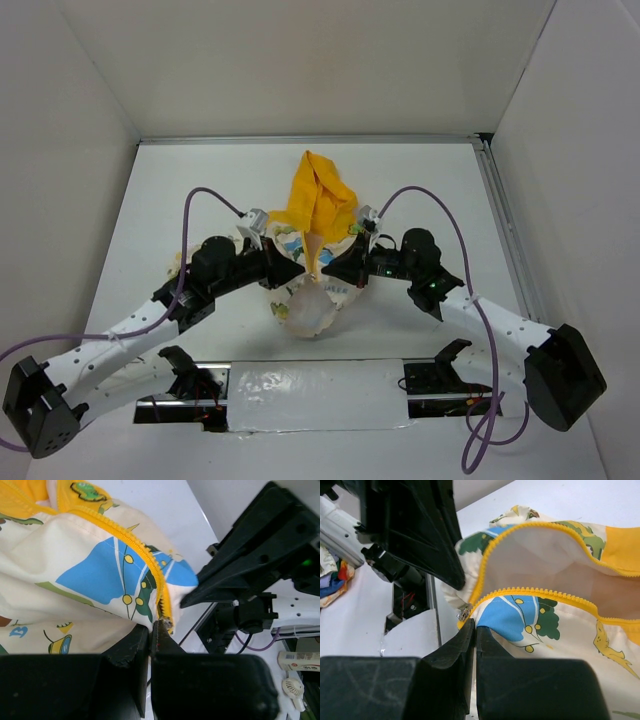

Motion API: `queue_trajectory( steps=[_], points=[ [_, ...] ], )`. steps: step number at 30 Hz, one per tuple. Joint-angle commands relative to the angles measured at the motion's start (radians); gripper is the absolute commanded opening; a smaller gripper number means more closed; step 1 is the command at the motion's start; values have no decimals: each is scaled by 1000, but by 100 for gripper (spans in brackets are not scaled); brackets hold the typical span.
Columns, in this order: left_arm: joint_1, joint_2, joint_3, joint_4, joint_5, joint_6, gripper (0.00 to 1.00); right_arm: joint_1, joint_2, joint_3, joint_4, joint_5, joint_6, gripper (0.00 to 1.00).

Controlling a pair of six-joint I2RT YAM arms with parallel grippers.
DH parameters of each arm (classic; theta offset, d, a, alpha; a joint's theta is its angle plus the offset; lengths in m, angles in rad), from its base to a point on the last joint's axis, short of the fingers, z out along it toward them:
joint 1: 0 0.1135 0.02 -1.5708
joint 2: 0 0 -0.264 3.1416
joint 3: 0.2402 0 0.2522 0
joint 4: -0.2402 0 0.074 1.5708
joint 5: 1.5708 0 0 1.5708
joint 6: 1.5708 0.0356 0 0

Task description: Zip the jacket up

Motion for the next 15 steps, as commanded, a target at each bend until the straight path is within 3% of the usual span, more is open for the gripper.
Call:
queue_trajectory(
  steps=[1,15],
  points=[
    [3,-46,7,103,40,3,0,-24,13,-11,51,-27,-35,0],
    [17,-10,9,110,79,-6,0,-36,13,-9,126,-146,-69,0]
  ],
)
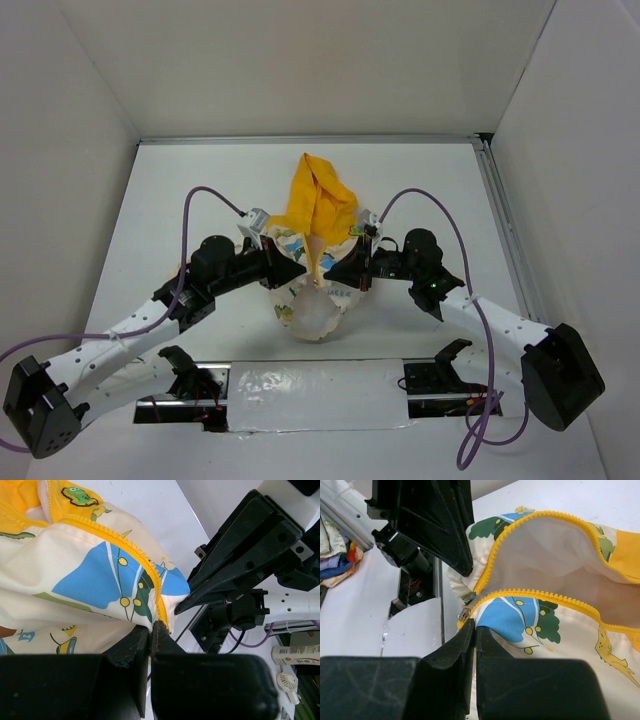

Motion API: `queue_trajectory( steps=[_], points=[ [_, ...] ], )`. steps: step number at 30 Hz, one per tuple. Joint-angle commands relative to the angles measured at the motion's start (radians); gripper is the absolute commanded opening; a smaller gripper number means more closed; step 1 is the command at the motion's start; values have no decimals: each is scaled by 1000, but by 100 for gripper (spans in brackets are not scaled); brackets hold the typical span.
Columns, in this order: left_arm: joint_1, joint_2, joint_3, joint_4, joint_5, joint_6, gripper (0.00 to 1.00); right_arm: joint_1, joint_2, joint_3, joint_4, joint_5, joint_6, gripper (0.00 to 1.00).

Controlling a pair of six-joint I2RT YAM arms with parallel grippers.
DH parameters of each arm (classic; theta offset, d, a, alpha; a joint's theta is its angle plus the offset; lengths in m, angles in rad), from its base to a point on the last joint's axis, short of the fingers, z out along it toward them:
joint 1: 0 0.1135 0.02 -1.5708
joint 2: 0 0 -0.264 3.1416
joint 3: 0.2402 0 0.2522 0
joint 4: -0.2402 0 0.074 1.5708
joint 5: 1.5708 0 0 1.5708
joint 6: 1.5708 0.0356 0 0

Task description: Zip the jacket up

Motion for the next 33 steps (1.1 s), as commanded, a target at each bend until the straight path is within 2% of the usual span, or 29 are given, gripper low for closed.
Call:
queue_trajectory(
  steps=[1,33],
  points=[
    [7,2,12,79,38,-1,0,-5,-1,15,99,-30,-22,0],
    [12,-35,-22,101,79,-8,0,-11,-27,85,71,24,6,0]
  ],
)
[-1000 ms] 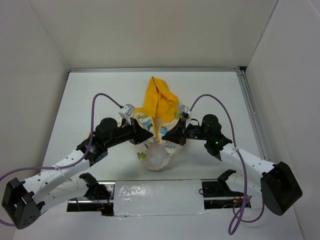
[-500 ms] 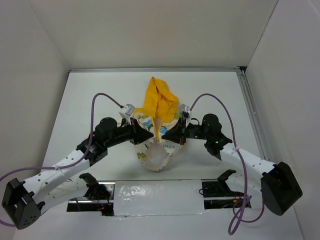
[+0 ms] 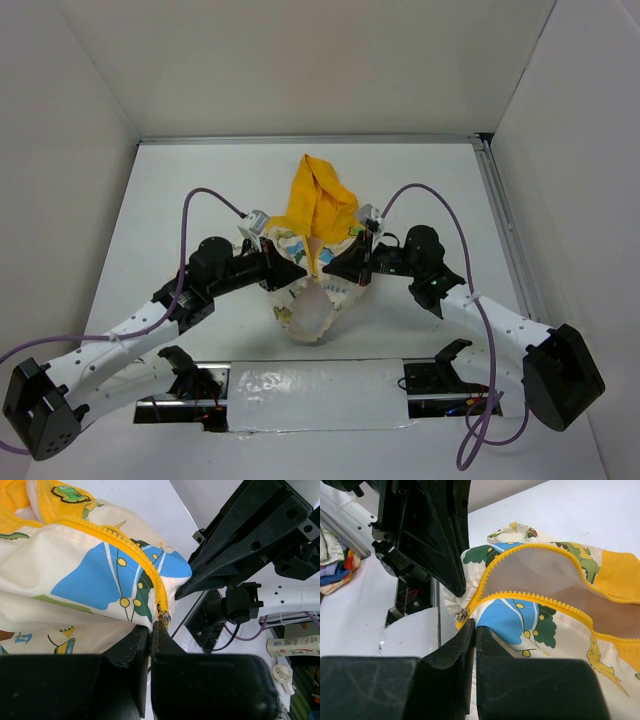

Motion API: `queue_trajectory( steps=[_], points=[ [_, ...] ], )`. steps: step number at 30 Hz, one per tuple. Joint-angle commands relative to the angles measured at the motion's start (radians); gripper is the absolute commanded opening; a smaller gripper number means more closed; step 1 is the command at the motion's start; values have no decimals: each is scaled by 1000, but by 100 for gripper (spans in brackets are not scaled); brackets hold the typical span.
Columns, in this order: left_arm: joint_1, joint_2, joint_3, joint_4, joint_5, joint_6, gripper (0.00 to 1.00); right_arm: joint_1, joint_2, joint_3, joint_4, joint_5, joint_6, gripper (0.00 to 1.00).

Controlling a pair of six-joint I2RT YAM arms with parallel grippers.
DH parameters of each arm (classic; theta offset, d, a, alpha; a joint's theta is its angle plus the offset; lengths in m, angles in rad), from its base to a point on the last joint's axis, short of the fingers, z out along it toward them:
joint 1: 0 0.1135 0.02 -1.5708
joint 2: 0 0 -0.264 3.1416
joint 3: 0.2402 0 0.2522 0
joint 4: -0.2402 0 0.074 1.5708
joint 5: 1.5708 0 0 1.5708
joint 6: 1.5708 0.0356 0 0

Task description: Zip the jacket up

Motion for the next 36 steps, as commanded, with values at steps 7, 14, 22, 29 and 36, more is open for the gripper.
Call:
queue_trajectory(
  steps=[7,14,22,29,36],
  points=[
    [2,-38,-12,96,57,-8,0,-7,-7,60,65,2,8,0],
    [4,-39,-14,101,27,-28,0,-4,-10,59,51,-38,0,0],
    [4,-61,2,84,-29,-17,0,0,-35,31,0,-33,-25,0],
    [2,-50,-3,115,2,-22,0,13,-27,36,-7,-38,-32,0],
    [2,-35,-4,132,45,-9,0,13,-32,54,-26,-18,-38,0]
  ],
)
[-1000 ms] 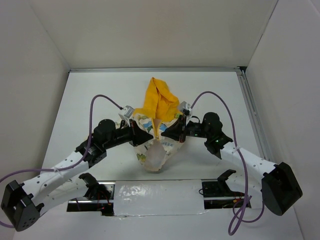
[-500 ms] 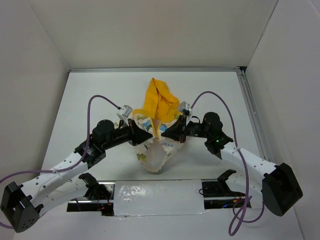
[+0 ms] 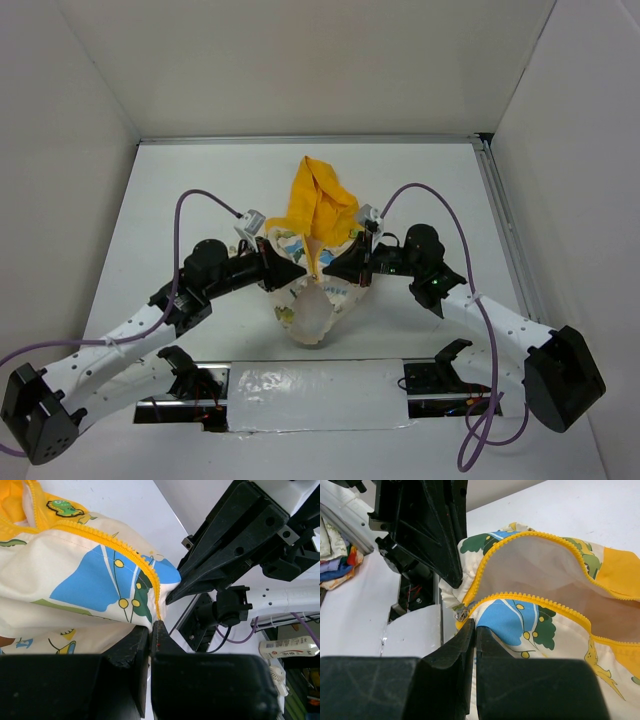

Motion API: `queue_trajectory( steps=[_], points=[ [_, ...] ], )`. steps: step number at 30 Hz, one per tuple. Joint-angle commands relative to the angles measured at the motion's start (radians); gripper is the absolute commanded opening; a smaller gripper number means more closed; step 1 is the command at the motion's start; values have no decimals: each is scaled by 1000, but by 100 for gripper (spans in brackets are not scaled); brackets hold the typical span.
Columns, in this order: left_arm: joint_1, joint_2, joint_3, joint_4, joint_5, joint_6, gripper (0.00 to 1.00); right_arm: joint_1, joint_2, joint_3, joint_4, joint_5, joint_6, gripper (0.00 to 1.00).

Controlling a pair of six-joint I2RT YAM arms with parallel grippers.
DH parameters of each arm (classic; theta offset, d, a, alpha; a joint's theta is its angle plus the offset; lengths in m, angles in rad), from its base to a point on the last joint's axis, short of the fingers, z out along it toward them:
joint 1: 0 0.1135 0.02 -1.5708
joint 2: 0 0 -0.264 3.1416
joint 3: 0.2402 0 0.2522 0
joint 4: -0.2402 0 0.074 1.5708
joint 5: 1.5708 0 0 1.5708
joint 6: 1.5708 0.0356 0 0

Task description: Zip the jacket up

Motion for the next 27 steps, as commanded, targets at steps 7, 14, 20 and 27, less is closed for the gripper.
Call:
queue_trajectory(
  steps=[7,14,20,27],
  points=[
    [0,1,-9,104,51,15,0,4,-26,52,25,3,-19,0],
    [1,-18,-15,95,16,20,0,6,-38,60,-6,-8,-28,0],
    [3,-45,-19,92,-9,23,0,7,-36,68,-50,-23,-52,0],
    [3,-36,-13,100,4,35,0,15,-32,65,-50,-20,-55,0]
  ],
)
